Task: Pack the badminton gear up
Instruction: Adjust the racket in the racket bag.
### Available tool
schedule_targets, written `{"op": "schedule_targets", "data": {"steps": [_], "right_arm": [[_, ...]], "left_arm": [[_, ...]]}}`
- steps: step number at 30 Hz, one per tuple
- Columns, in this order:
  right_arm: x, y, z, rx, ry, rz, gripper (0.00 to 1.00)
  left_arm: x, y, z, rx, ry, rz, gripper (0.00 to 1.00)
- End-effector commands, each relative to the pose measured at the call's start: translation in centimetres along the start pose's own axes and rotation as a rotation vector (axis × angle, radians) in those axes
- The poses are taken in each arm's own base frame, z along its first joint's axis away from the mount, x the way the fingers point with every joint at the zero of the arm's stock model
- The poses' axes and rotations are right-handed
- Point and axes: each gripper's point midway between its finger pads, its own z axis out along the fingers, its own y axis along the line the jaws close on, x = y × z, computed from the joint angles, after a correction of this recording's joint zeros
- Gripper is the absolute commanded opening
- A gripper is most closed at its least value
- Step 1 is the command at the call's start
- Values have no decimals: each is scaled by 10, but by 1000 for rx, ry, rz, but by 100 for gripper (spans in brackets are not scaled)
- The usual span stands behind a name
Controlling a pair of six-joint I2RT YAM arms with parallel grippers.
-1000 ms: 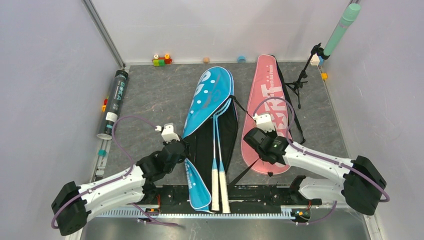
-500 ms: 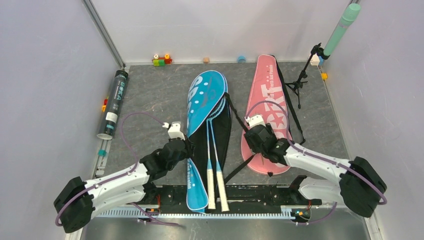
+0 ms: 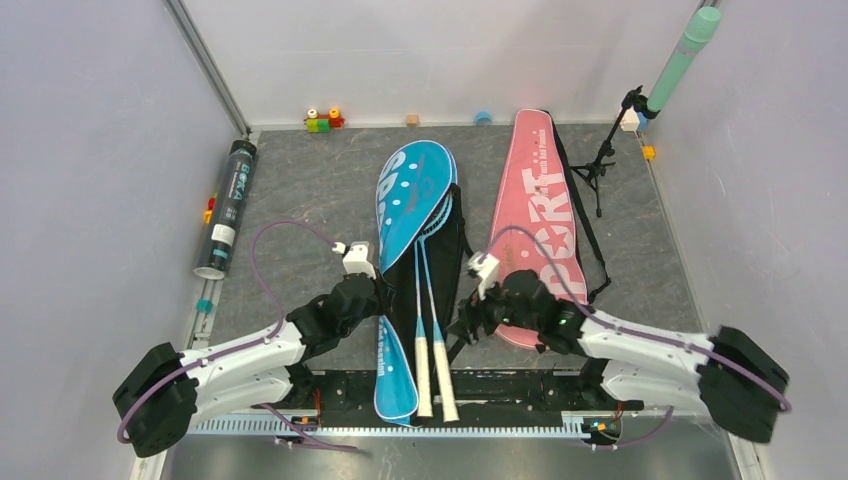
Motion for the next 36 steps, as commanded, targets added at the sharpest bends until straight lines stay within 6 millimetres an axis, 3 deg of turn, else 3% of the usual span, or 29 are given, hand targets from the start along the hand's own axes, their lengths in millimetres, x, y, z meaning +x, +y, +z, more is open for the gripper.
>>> {"op": "schedule_targets", "data": {"steps": [1,8,10,18,23,33,36], "right_arm": [[-28,61,28,-200,-40,46,83],[-17,68,58,-156,14,175,74],[-16,72,59,-148,14,174,74],[-23,55,50,44,-44,136,73],[-17,89,59,-95,-1,118,69],[20,64,84,58,109,188,64],[23,64,93,57,111,201,45]], "left_arm": [[-39,-27,0,76,-117,-80,2],[-38,-27,7,60,-118,-64,2],[-35,-28,9,66,-107,-71,2],[-29,-26,8,70,-93,-87,2],[-30,-26,7,69,-98,-84,2],[-32,-34,4,87,-65,-53,2],[-29,-38,2,110,-42,-54,2]]}}
